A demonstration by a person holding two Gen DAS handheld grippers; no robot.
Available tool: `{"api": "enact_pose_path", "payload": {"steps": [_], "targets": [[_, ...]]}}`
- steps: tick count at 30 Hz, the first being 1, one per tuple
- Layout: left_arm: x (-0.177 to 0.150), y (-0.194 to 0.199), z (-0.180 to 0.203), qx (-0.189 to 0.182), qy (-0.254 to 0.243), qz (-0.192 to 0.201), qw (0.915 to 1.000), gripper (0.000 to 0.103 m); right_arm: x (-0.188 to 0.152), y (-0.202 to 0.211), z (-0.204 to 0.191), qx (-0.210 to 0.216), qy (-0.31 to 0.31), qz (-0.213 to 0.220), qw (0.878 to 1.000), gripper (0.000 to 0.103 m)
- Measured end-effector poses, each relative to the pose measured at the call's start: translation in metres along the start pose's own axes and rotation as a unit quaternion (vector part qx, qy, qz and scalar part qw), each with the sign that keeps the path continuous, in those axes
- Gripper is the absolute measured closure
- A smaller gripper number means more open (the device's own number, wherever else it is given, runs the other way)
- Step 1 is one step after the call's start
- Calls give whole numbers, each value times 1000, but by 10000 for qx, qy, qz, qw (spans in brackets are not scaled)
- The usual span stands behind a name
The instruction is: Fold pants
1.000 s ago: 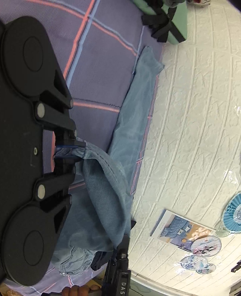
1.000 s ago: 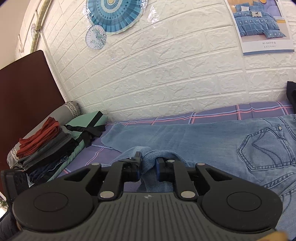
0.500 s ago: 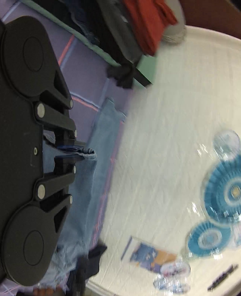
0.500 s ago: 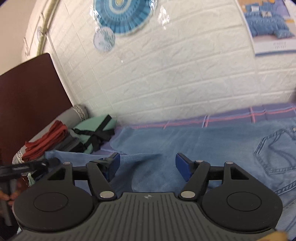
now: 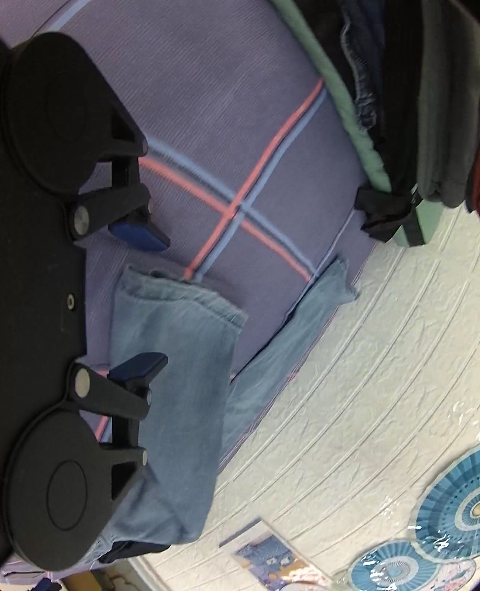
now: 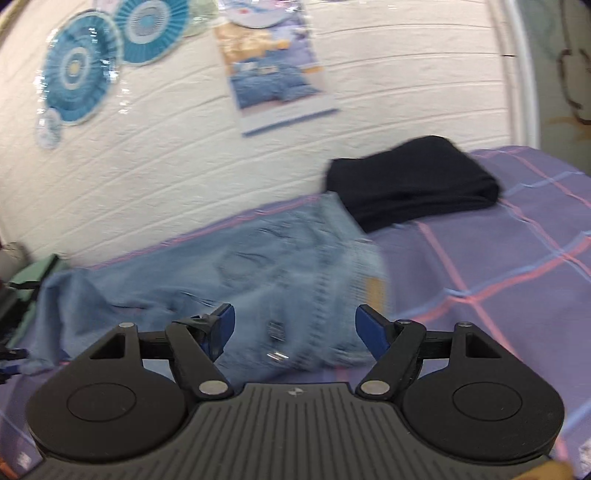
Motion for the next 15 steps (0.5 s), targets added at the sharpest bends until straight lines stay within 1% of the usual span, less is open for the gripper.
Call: {"api": "enact_pose_path", "payload": {"steps": [2,5,9,11,13,15], "targets": [[-1,-7,5,-29,-71,-21,10000,0,-9,-1,14,-207,12,-89,9997,0],[1,-16,12,19,-243,3,9997,0,-22,-13,19,-230,150,-336,9991,0],[2,-26,19,117,-439,-1,9990,0,-27,-34,16,-286,473,-329,9979,0],[3,-30,20,171,-488,-9,9987,0,-28,-43,20,-198,388,-342,9985,0],[5,-35,21,212,-514,-16,9984,0,-28,-55,19,-12,262,-398,9989,0],[5,-43,20,187,-432,-166,9988,0,-29,-65,14,201,163,-445,9987,0]]}}
Point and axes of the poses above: each gripper's, at about its wrist camera, not at the fingertips, and y roughly against the way its jaws point, z to its right, x to its top, the point moved 8 cm from there along -y, roughly the way its jaws point, and after that the axes turned 1 degree about -x, right-handed, at the moved point
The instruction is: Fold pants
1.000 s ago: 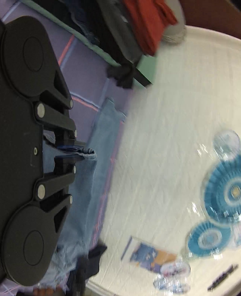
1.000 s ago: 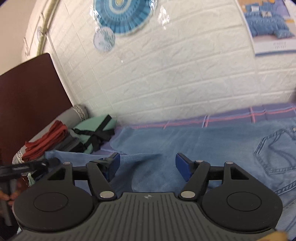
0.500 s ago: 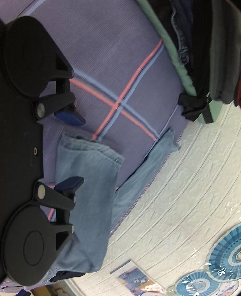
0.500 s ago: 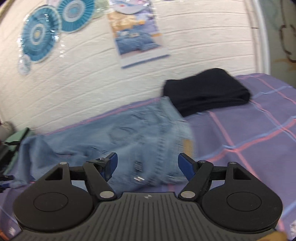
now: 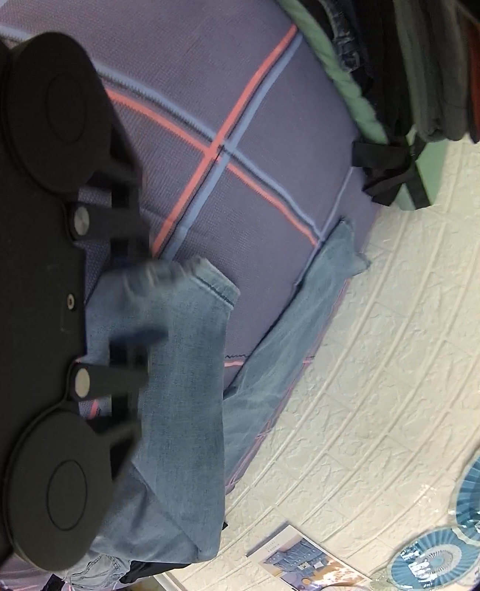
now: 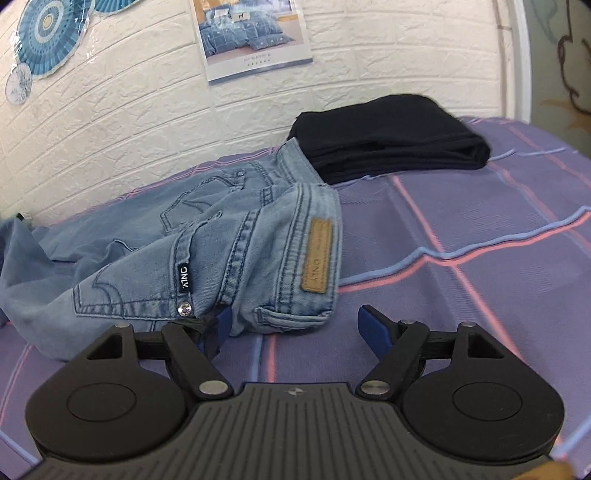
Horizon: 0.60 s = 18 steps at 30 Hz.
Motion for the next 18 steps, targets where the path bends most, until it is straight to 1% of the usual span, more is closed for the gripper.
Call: {"api": "enact_pose_path", "payload": {"steps": [1,2,3,4,6,8,9,10,11,13,14,15,16,17,18], "targets": [[0,-2,-1,1,108,-17,9999,0,1,-3,-3,140,-63,-46,9999,24],[1,0,-1,-6,206,29,9998,0,4,-4,-5,126,-154,-88,9998,65],[4,4,-1,-34,269,90,9996,0,9,-1,-6,209,-235,-64,9995,65],[8,12,-1,-67,298,205,9993,0,15,8,-8,318,-292,55,9991,65],[22,37,0,-81,234,505,9984,0,30,31,-13,483,-113,299,9983,68],[39,67,-2,54,79,827,9965,0,48,58,-14,572,32,520,9970,76],[48,83,-4,118,55,985,9950,0,56,70,-13,572,79,601,9965,78],[58,99,-7,157,80,1150,9932,0,65,80,-12,553,129,682,9961,96],[67,114,-12,212,145,1318,9909,0,75,88,-11,497,183,792,9954,103],[86,139,-22,446,283,1647,9849,0,94,100,-8,186,354,1099,9931,103],[91,146,-25,505,304,1688,9839,0,101,102,-9,65,481,1158,9921,103],[93,146,-26,503,304,1669,9842,0,105,99,-11,51,615,1123,9918,103],[90,142,-26,501,278,1536,9865,0,104,94,-15,142,691,1046,9920,103],[83,134,-26,537,212,1317,9896,0,99,88,-18,198,695,979,9926,103],[74,126,-26,594,118,1115,9919,0,93,81,-21,225,690,884,9934,100]]}}
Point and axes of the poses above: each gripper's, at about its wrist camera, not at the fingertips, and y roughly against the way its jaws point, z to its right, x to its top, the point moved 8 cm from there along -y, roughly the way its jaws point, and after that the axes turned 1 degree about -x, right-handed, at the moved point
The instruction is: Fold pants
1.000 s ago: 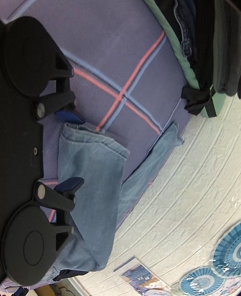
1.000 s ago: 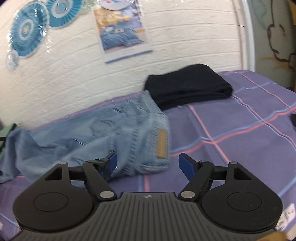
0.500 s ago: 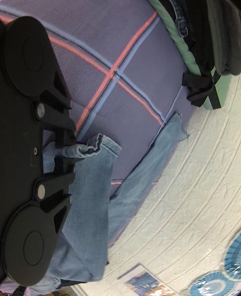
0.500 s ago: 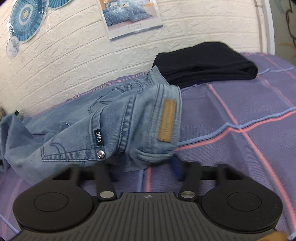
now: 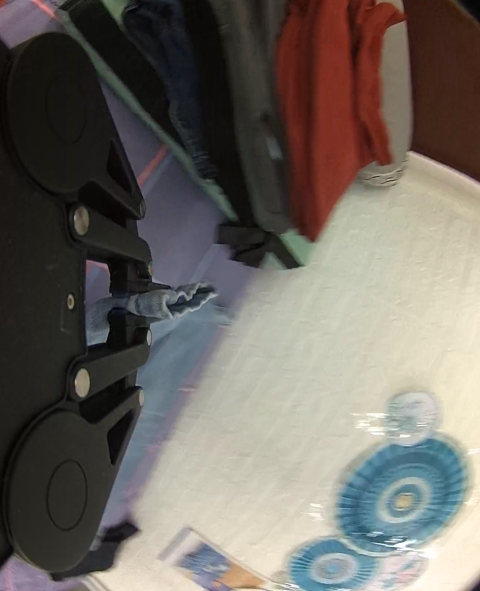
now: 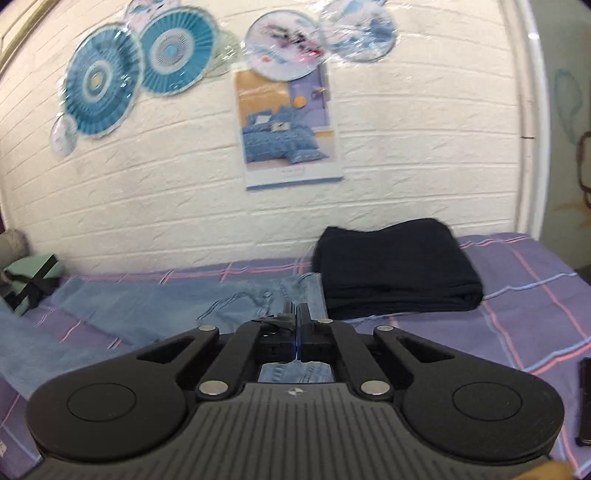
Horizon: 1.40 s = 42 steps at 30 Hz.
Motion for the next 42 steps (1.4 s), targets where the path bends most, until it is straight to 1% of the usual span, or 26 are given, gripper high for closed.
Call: {"api": "enact_pose_path", "payload": {"steps": [2,3,4,5,6,7,8,10,11,13,16,18,21,22,23,24,25,26,27,30,31,33,35,37,40,42], "targets": [[-25,-13,-3,186,-140,-348,9991,0,-24,-10,-4,39,-36,-325,9995,70],[-38,-17,-7,303,-164,-477,9983,0,-39,-13,-5,39,-96,-506,9987,62],[-50,-21,-12,430,-182,-563,9973,0,-53,-16,-5,26,-179,-680,9975,43],[-59,-25,-18,552,-171,-632,9963,0,-68,-19,-3,-23,-306,-874,9957,32],[-67,-27,-24,651,-134,-713,9952,0,-81,-22,0,-108,-439,-1046,9935,16],[-73,-30,-31,715,-67,-776,9944,0,-93,-25,4,-217,-547,-1175,9913,12],[-77,-31,-37,790,38,-784,9938,0,-102,-26,9,-354,-658,-1253,9893,11],[-77,-29,-51,960,349,-669,9925,0,-114,-26,19,-638,-904,-1309,9852,6],[-76,-29,-56,985,480,-618,9921,0,-117,-26,23,-696,-1033,-1314,9835,5],[-72,-30,-62,974,644,-597,9914,0,-122,-26,25,-540,-1321,-1336,9807,5],[-71,-39,-65,822,771,-636,9916,0,-124,-31,21,-332,-1605,-1338,9774,5],[-71,-45,-62,823,701,-546,9926,0,-125,-38,18,-316,-1658,-1305,9770,4],[-73,-50,-50,950,331,-529,9935,0,-123,-45,12,-283,-1703,-1173,9780,2],[-75,-52,-45,923,149,-539,9942,0,-123,-47,10,-228,-1717,-1155,9781,7],[-76,-56,-39,911,-58,-572,9942,0,-123,-50,9,-238,-1728,-1186,9775,35],[-77,-59,-35,952,-222,-603,9934,0,-122,-52,9,-364,-1715,-1238,9767,43],[-76,-61,-32,843,-221,-634,9942,0,-119,-52,9,-356,-1748,-1240,9761,45],[-74,-60,-30,839,-147,-619,9944,0,-115,-50,10,-351,-1791,-1227,9755,50],[-71,-59,-30,889,-127,-570,9943,0,-110,-46,11,-333,-1790,-1219,9757,51],[-52,-40,-27,724,29,-278,9970,0,-87,-25,15,-286,-1602,-1048,9811,61],[-46,-33,-25,613,86,-203,9979,0,-79,-17,17,-390,-1451,-1028,9833,75],[-36,-19,-20,494,26,-77,9987,0,-72,-10,20,-451,-1306,-1090,9844,75],[-35,-14,-20,575,-119,-119,9982,0,-75,-10,20,-501,-1159,-1213,9846,75],[-43,-14,-26,657,-142,-216,9975,0,-84,-16,19,-573,-1022,-1367,9837,75],[-59,-29,-41,726,32,-412,9965,0,-97,-24,24,-660,-1107,-1491,9804,75],[-70,-42,-50,933,35,-586,9939,0,-105,-29,27,-712,-1092,-1611,9783,75]]}}
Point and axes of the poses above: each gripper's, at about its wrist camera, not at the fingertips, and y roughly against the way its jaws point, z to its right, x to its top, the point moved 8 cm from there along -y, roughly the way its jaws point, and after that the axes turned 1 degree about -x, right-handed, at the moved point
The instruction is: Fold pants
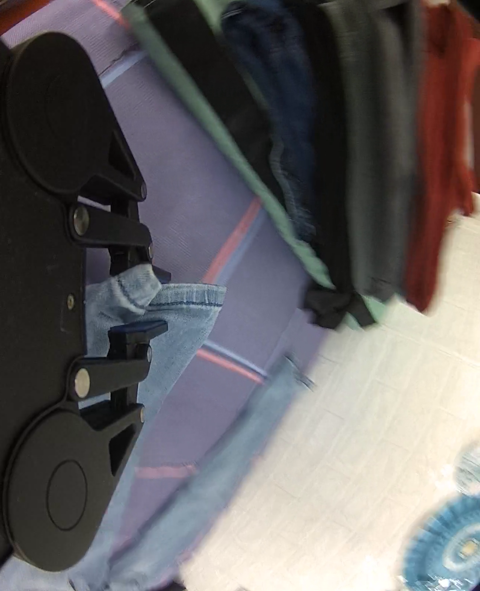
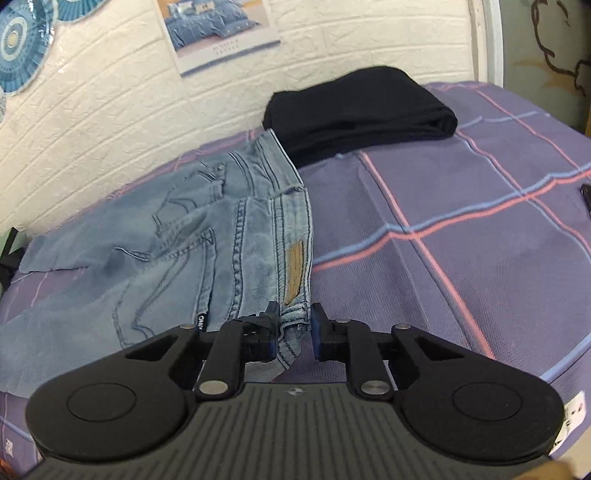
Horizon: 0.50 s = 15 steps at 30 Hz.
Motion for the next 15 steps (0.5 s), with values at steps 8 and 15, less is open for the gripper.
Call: {"api": "enact_pose_path", "payload": {"steps": [8,15], "targets": [[10,27,-37,622,595,508,9950,0,-4,-2,-3,-193,349,-28,9992,65],[4,34,-2,-62,98,345,9993,0,2,12,-7,-666,353,365,9965,61]]}}
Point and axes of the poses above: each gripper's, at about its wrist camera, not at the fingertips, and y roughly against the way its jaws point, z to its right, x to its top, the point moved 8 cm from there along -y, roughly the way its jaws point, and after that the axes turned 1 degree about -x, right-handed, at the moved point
